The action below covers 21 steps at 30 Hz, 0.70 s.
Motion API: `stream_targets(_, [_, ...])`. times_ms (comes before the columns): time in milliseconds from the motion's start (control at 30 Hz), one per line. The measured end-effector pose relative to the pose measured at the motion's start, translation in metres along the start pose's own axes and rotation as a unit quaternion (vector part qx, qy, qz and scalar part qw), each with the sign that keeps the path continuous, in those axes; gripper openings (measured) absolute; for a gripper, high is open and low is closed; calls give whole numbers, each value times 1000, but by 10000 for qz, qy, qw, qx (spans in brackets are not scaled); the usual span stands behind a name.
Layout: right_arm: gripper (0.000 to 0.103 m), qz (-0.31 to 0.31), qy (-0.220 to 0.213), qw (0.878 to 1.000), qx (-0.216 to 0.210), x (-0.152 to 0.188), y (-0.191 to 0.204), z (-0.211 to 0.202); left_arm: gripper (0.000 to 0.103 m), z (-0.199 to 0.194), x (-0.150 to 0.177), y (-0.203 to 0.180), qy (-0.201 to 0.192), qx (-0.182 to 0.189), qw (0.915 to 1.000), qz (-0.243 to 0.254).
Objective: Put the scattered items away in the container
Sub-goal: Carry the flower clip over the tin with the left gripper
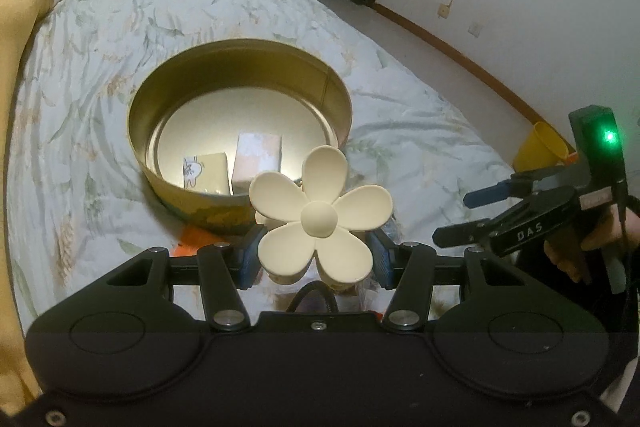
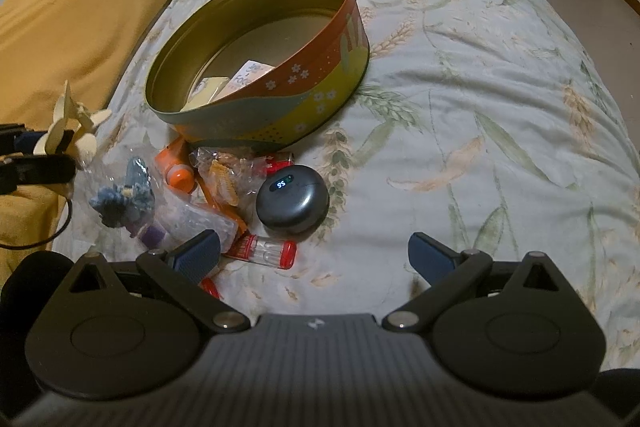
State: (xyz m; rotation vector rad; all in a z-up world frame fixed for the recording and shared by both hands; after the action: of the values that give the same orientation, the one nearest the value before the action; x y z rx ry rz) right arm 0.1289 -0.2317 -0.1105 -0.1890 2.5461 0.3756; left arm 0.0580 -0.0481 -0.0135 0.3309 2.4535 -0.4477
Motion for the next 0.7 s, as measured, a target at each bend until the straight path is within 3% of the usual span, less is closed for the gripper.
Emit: stream_targets(700, [103, -10, 2, 10000, -34, 0, 2, 1, 50, 2, -45, 15, -202, -191, 9995, -143])
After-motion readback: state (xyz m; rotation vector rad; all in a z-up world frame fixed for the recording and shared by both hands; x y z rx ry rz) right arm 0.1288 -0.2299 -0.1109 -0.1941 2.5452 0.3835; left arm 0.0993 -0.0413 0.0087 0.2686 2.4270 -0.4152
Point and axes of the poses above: each gripper's, at about its wrist camera, not at the fingertips, and z roughly the way its jaws point, y to its left, x to its underside, the point moved 9 cm from there along z, roughly the way its jaws point, and after that the axes turned 7 degrees about -z, right-handed, at the moved point
